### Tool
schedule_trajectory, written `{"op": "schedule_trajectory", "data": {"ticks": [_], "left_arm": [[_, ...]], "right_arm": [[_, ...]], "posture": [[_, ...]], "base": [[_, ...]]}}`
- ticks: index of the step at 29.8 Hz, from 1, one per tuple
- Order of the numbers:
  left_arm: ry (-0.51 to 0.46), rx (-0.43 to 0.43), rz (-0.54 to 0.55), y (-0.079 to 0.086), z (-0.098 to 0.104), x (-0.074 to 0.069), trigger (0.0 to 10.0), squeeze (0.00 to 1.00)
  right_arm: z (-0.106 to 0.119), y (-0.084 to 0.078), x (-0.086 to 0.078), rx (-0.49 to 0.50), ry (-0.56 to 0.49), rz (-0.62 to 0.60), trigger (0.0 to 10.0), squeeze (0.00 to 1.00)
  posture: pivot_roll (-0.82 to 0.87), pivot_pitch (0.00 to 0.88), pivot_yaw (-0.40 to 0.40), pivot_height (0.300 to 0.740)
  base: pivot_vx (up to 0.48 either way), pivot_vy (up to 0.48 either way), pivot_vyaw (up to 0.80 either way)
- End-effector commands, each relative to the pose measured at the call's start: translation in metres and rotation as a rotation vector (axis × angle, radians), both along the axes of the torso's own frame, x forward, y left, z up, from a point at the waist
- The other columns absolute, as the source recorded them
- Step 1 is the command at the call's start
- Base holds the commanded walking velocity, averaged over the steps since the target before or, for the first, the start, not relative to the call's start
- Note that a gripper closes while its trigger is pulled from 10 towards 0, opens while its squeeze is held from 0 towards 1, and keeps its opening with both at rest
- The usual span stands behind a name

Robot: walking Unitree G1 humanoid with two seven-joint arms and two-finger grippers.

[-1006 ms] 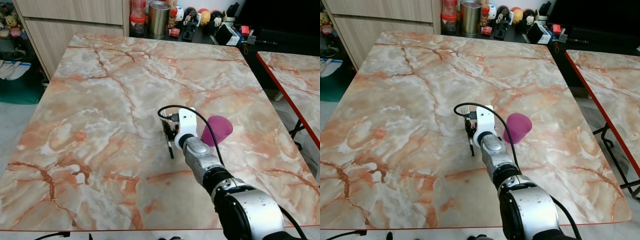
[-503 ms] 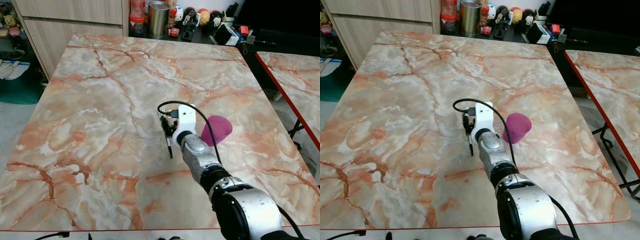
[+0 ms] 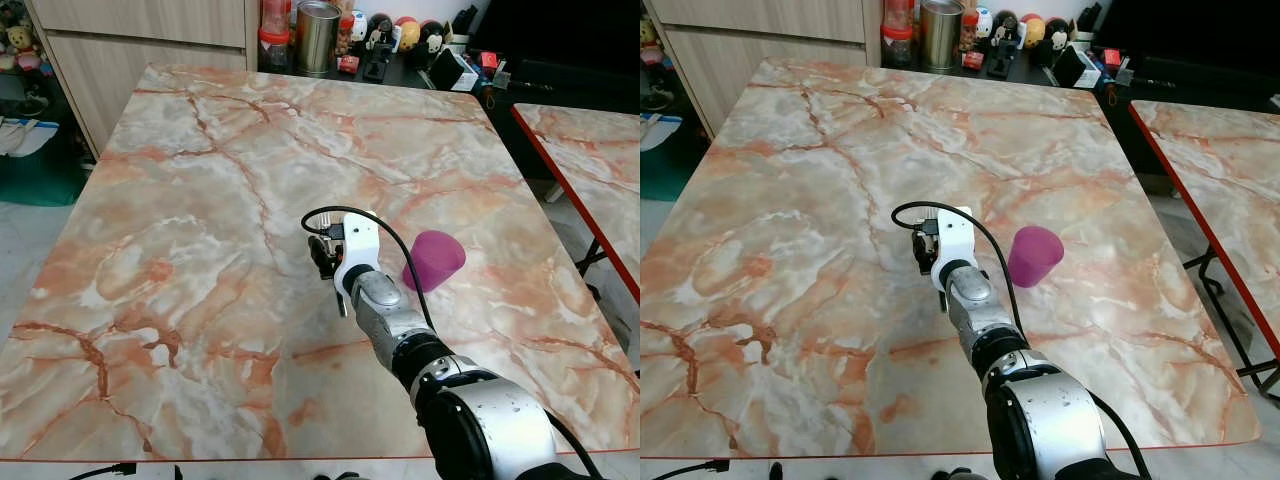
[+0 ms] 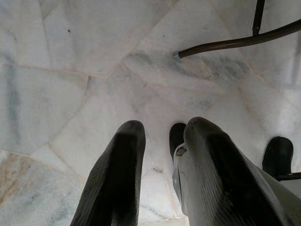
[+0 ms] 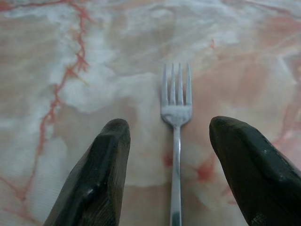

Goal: Setting the table

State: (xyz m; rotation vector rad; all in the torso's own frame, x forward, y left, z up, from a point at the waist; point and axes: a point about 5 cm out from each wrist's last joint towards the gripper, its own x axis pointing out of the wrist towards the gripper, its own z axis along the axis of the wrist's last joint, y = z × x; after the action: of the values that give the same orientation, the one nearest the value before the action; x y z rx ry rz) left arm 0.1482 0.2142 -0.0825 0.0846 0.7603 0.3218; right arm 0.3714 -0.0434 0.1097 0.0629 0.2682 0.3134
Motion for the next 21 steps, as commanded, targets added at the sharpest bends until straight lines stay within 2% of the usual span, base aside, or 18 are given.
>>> {"op": "schedule_trajectory", "data": {"ticks": [1,10,12,13,16,17,21], "left_arm": [[0.276,-0.129,-0.024,-0.038,-0.031,-0.07,10.0,0.0],[0.288,-0.128,-0.034,-0.038,-0.032,-0.073,10.0,0.0],[0.289,-0.13,-0.038,-0.038,-0.032,-0.073,10.0,0.0],[0.29,-0.131,-0.039,-0.038,-0.032,-0.073,10.0,0.0],[0.29,-0.132,-0.04,-0.039,-0.032,-0.072,10.0,0.0],[0.291,-0.133,-0.044,-0.038,-0.032,-0.072,10.0,0.0],[0.291,-0.137,-0.049,-0.036,-0.032,-0.069,10.0,0.0]], "right_arm": [[-0.013,0.002,-0.007,-0.017,0.054,0.006,10.0,0.0],[-0.028,0.003,-0.016,0.001,0.117,0.007,10.0,0.0],[-0.033,0.002,-0.018,-0.02,0.144,0.002,10.0,0.0],[-0.037,0.001,-0.02,-0.045,0.163,-0.007,8.7,0.0],[-0.041,-0.002,-0.021,-0.076,0.184,-0.018,8.7,0.0],[-0.043,-0.002,-0.023,-0.069,0.196,-0.019,0.0,0.0],[-0.047,-0.001,-0.025,-0.054,0.212,-0.014,0.0,0.0]], "posture": [[0.12,0.187,-0.259,0.74],[0.12,0.196,-0.25,0.74],[0.12,0.196,-0.25,0.74],[0.12,0.196,-0.25,0.74],[0.12,0.192,-0.246,0.74],[0.13,0.182,-0.243,0.74],[0.14,0.154,-0.237,0.74]], "base": [[0.0,0.0,0.0],[0.0,0.0,0.0],[0.0,0.0,0.0],[0.0,0.0,0.0],[0.0,0.0,0.0],[0.0,0.0,0.0],[0.0,0.0,0.0]]}}
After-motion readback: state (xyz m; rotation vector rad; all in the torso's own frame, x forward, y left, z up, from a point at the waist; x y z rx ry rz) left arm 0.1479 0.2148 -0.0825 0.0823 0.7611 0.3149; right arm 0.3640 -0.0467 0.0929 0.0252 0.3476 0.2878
